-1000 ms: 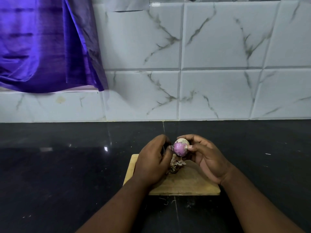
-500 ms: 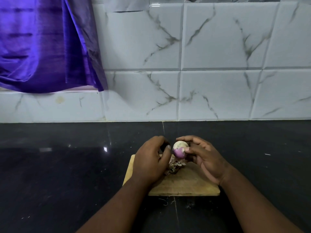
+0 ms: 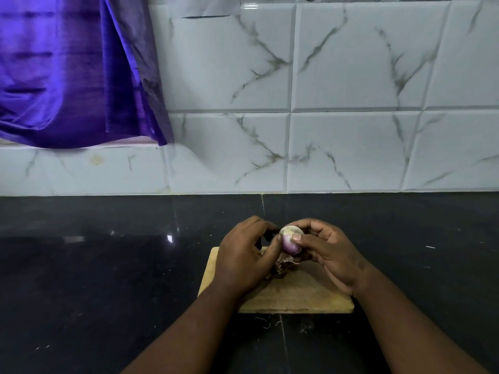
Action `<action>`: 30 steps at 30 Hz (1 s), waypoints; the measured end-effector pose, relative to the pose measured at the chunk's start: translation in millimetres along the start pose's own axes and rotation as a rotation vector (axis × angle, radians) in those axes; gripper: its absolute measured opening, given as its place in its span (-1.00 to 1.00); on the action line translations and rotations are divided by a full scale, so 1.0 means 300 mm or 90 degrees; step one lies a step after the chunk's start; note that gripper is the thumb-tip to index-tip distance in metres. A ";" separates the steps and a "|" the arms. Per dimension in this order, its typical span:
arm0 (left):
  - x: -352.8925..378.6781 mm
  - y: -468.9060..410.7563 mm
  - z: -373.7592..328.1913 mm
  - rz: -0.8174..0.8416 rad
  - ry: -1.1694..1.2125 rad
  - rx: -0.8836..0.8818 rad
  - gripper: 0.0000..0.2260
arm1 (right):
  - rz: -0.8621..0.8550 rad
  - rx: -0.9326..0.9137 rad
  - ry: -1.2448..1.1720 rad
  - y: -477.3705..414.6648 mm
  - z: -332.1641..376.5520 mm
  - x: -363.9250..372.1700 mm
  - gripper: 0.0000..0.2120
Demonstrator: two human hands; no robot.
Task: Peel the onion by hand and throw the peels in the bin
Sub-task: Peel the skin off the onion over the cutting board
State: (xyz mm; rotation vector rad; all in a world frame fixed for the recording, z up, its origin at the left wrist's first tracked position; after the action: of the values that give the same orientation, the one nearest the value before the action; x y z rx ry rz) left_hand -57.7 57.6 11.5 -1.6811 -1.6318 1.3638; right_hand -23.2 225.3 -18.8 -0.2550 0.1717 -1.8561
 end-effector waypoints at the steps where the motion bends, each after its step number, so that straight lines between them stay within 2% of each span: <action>1: -0.001 -0.001 0.002 -0.005 0.001 0.000 -0.88 | 0.000 0.001 -0.004 -0.001 -0.001 0.001 -0.83; 4: 0.000 0.000 0.006 -0.009 0.000 -0.001 -0.94 | 0.004 0.002 -0.011 -0.001 -0.003 0.005 -0.83; 10: 0.005 0.005 -0.009 0.007 -0.009 0.008 -0.86 | -0.026 -0.008 -0.016 -0.006 0.003 -0.013 -0.83; 15: 0.004 0.005 -0.012 0.008 -0.007 0.009 -0.98 | -0.025 -0.013 -0.009 -0.008 0.001 -0.012 -0.83; 20: 0.010 0.007 0.012 0.012 -0.038 -0.042 -0.92 | -0.005 -0.011 -0.024 -0.008 -0.001 -0.001 -0.82; 23: 0.031 0.015 0.046 0.055 -0.089 -0.083 -0.89 | 0.009 -0.002 -0.095 -0.010 0.001 -0.003 -0.72; 25: 0.049 0.022 0.056 0.096 -0.109 -0.092 -0.89 | 0.003 0.003 -0.123 -0.014 0.004 -0.010 -0.71; 28: 0.062 0.025 0.058 0.127 -0.109 -0.075 -0.84 | -0.011 -0.001 -0.075 -0.012 0.004 -0.010 -0.81; 30: 0.053 0.020 0.048 0.107 -0.088 -0.057 -0.77 | -0.017 0.002 -0.042 -0.009 0.002 -0.005 -0.80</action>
State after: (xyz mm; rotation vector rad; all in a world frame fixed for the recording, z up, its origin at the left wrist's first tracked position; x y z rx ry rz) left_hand -69.8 66.4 -5.0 -1.8474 -1.6818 1.5389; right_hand -25.1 227.5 -17.9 -0.3178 0.1206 -1.8714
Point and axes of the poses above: each hand's wrist, its own y-axis away from the middle knuckle, its own x-axis out of the palm, z = x × y, the point moved 8 cm from there along -y, towards the middle knuckle, and after that the axes turned 9 degrees about -z, right-handed, at the moved point
